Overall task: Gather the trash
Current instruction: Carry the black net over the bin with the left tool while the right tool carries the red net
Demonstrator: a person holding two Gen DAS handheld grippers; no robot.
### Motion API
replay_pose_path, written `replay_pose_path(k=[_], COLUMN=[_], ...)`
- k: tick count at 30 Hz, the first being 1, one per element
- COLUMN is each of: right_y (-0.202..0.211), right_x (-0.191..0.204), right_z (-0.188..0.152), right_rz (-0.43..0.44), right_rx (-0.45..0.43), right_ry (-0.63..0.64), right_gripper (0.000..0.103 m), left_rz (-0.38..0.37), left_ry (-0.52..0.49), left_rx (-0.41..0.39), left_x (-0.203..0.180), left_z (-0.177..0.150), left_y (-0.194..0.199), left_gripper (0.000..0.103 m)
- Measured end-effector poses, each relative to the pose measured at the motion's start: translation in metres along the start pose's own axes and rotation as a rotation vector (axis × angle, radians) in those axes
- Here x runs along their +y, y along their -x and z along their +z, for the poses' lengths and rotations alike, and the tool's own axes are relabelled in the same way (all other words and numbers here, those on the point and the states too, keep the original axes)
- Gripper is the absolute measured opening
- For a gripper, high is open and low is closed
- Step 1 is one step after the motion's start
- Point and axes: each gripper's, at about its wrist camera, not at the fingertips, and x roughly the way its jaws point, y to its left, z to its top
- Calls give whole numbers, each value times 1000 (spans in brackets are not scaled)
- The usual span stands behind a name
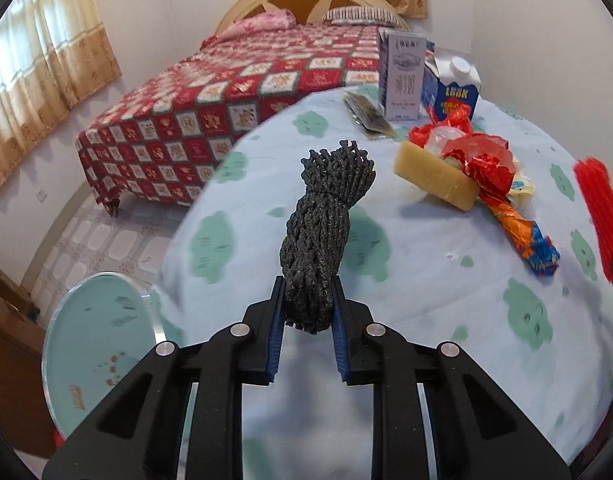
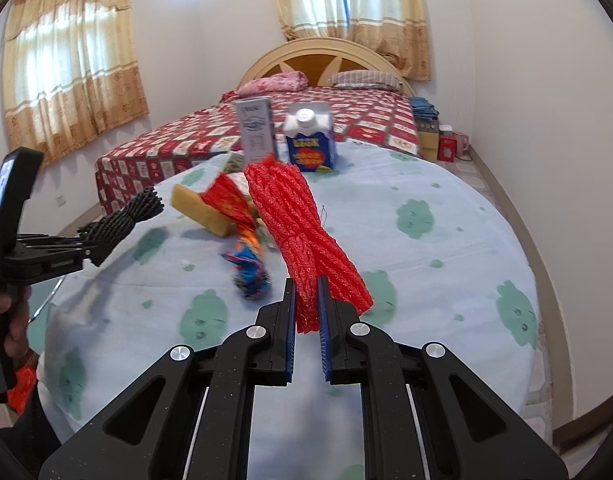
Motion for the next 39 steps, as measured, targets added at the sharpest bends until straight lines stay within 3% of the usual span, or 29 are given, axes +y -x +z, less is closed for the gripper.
replay_pose_path(k=[10, 39], right_y=[-17, -59], right_x=[66, 206], right_z=[13, 30], right_rz=[85, 229], right_rx=[-1, 30], right_ry=[91, 323], right_gripper=[11, 11], left_rz=[59, 201], left_ry=[35, 178], left_rx=[-41, -28], left_x=[61, 175], left_z=[-38, -94], left_y=[42, 70], left_gripper=[21, 21])
